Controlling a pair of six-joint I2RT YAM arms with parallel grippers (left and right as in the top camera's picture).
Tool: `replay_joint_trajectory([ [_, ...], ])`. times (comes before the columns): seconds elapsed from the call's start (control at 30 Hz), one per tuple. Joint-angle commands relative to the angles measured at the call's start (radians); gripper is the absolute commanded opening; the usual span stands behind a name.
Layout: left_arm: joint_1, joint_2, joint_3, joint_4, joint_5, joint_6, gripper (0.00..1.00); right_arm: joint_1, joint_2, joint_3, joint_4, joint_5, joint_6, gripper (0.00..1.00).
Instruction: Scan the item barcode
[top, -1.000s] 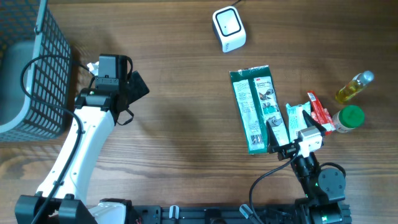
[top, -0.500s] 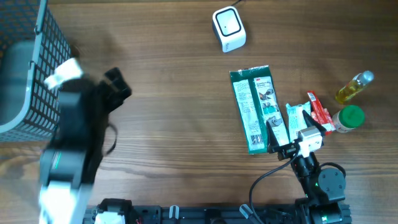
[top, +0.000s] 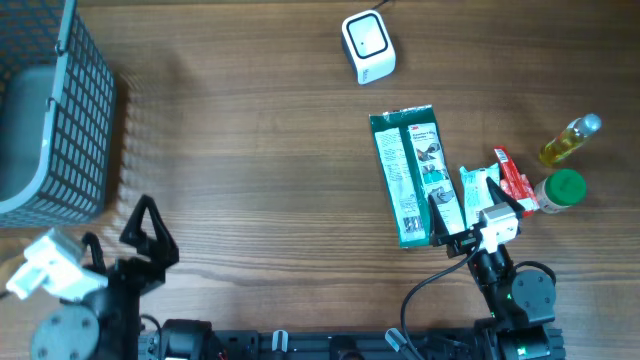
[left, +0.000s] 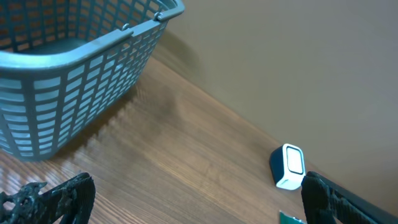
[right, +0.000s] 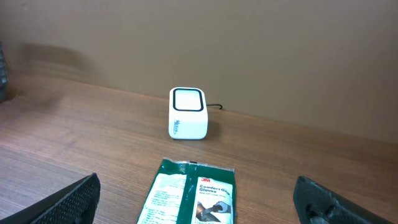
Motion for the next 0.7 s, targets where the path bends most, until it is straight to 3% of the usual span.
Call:
replay_joint_trajectory([
  [0.0, 0.028, -0.133, -0.076, 0.001, 0.023, 0.001, 1.0, 0.0, -0.011, -0.001, 0.003, -0.011, -0.011, 1.0],
  [0.2, 0.051, -0.271, -0.178, 0.05, 0.014, 0.002, 1.0, 0.0, -0.011, -0.001, 0.003, -0.011, -0.011, 1.0],
  [0.37, 0.051, -0.343, -0.273, 0.217, 0.023, 0.001, 1.0, 0.0, -0.011, -0.001, 0.003, -0.011, -0.011, 1.0],
  [0.5, 0.051, -0.342, -0.331, 0.423, 0.069, 0.002, 1.0, 0.0, -0.011, -0.001, 0.003, -0.012, -0.011, 1.0],
  [0.67, 0.051, -0.342, -0.457, 0.877, 0.177, 0.002, 1.0, 0.0, -0.011, -0.001, 0.003, -0.011, -0.011, 1.0],
])
